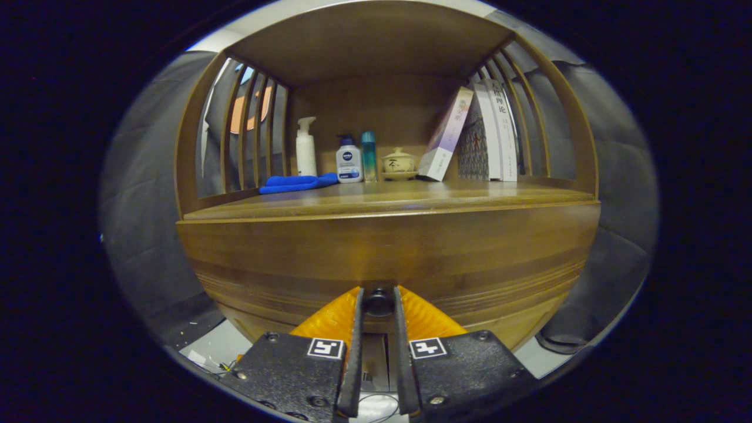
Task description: Pull open the drawer, take out the items inside it, and place them on the countertop above the cabinet.
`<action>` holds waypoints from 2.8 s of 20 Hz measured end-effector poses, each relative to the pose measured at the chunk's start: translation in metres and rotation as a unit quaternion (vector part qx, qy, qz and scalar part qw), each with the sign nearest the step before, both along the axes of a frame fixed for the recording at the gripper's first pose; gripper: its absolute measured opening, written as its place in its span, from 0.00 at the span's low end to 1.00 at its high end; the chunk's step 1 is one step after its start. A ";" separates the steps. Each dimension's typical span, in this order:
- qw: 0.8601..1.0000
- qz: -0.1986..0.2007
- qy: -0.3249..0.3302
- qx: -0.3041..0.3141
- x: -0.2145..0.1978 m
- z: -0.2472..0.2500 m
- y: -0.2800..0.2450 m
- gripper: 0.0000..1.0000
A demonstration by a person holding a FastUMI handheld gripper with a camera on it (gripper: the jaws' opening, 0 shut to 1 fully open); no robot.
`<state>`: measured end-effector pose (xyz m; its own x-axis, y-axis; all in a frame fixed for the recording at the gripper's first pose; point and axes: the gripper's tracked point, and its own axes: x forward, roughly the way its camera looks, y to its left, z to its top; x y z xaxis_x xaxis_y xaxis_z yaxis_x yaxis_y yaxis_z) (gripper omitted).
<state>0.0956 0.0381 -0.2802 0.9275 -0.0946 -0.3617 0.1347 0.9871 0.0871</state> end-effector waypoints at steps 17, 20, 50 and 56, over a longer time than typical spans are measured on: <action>1.000 0.002 0.000 0.000 -0.042 0.002 0.002 0.17; 1.000 0.005 0.000 -0.002 -0.056 0.004 0.005 0.17; 0.997 0.032 0.057 -0.032 -0.186 0.006 0.025 0.22; 0.994 0.090 0.016 -0.061 -0.186 0.073 0.038 0.41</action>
